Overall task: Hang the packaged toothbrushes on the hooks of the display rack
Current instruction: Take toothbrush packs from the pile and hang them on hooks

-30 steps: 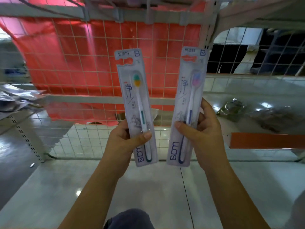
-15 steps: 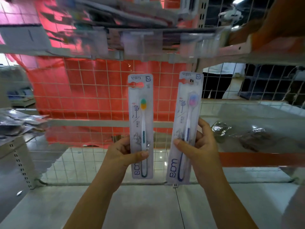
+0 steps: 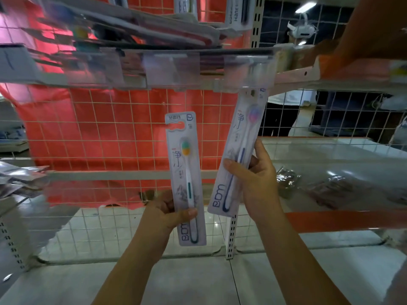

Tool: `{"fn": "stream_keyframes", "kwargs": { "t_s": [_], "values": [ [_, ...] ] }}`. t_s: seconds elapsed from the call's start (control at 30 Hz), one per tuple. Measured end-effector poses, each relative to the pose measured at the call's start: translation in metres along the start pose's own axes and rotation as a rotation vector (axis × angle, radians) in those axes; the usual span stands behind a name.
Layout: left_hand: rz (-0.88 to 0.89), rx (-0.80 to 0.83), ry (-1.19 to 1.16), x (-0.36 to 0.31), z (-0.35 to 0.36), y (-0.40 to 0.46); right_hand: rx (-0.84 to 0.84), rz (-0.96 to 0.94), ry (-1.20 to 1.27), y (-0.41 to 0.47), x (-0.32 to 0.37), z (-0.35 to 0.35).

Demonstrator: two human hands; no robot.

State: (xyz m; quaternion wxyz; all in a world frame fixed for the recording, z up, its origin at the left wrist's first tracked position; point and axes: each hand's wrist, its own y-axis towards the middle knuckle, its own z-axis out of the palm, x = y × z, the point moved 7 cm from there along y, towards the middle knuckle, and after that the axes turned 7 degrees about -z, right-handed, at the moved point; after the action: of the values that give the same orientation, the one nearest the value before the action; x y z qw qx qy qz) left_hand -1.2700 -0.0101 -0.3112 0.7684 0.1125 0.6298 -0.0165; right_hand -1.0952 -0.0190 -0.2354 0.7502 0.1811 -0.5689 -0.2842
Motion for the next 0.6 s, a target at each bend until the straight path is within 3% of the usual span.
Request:
{"fn": "stream_keyframes", "kwargs": {
  "t_s": [0.13,0.3,0.6],
  "values": [
    [-0.016,-0.01,-0.024,0.009,-0.008,0.01,0.101,-0.05,-0.1,0.008,-0.007,0.011],
    [-0.012,-0.023,-0.011,0.009,-0.016,0.029,0.064,-0.038,-0.439,0.028,-0.032,-0.001],
    [-0.007,0.026,-0.042,0.001,-0.021,0.056,0.127,0.159,-0.744,0.121,-0.084,0.008]
  ]
}}
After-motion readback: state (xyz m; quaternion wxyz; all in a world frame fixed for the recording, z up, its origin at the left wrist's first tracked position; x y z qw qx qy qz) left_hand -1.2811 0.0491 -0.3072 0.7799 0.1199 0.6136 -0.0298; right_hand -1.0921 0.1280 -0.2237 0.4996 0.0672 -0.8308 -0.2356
